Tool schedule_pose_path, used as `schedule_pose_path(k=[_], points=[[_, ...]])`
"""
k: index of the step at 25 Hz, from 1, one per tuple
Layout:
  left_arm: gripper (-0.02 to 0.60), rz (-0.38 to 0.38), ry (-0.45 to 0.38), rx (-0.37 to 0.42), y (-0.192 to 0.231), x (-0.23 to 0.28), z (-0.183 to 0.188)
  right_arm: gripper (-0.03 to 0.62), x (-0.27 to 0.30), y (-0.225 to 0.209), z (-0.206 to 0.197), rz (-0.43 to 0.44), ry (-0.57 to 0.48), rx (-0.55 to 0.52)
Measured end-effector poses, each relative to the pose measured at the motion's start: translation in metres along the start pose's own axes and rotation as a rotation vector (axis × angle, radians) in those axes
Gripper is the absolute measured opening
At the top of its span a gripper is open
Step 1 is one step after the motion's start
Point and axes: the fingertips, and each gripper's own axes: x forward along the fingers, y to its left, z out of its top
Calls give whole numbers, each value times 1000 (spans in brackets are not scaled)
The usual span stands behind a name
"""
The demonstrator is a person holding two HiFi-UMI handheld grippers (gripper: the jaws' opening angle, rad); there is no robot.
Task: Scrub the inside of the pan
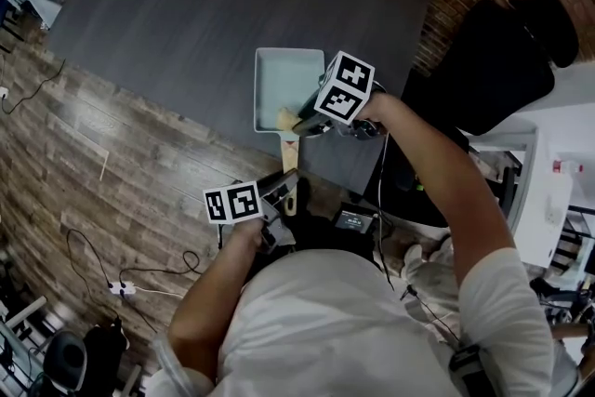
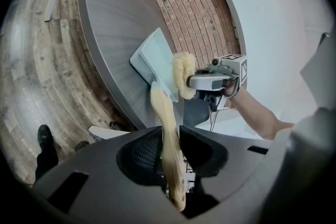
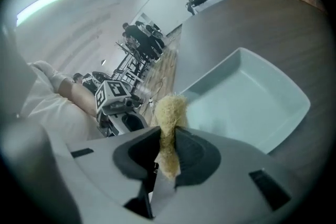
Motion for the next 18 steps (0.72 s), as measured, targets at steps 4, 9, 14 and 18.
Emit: schedule_pose_path(k=[4,9,14,18], points=[[109,5,4,1,1,0,0,84,-23,-16,6,-108,-91,-42],[109,13,5,1,0,2,-2,84,-63,-67,-7,-341,-148,-15],[109,14,6,0,-1,0,-2,84,-93,-111,-23,-532,-161,32],[110,13,29,9,-2,1,-3,84,-112,-145,-31,-685,-149,92]])
